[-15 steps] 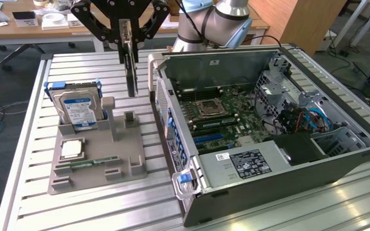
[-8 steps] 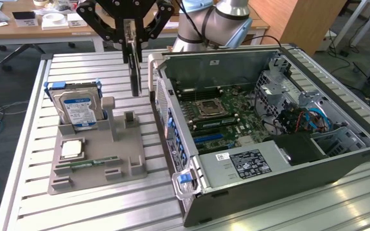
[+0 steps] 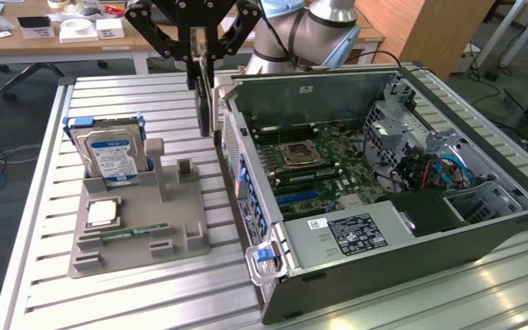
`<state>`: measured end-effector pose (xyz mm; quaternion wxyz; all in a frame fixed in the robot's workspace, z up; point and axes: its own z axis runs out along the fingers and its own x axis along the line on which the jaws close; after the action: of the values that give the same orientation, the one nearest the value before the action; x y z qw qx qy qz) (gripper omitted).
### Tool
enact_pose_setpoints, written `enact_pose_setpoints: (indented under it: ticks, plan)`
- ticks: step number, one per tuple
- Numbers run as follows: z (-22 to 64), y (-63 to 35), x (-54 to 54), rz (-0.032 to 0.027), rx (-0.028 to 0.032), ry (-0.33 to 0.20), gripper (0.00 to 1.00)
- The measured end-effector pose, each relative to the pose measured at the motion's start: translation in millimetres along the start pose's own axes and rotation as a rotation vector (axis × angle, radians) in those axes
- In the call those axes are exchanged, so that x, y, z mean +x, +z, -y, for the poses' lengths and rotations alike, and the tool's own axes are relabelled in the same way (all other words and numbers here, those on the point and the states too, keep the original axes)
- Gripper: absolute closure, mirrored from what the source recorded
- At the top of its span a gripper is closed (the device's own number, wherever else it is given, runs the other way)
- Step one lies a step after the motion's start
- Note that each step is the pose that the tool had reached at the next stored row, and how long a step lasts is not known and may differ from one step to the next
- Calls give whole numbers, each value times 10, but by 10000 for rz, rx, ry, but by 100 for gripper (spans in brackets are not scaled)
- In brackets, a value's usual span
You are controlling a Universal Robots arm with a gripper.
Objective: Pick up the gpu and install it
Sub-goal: 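Pick up the gpu and move the gpu toward the slot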
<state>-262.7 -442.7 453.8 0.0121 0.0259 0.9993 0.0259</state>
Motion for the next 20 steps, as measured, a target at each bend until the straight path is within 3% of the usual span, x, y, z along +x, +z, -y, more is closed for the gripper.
enact_pose_setpoints:
  ticks: [20]
  plan:
    - [-19, 10, -378, 0, -2, -3, 73]
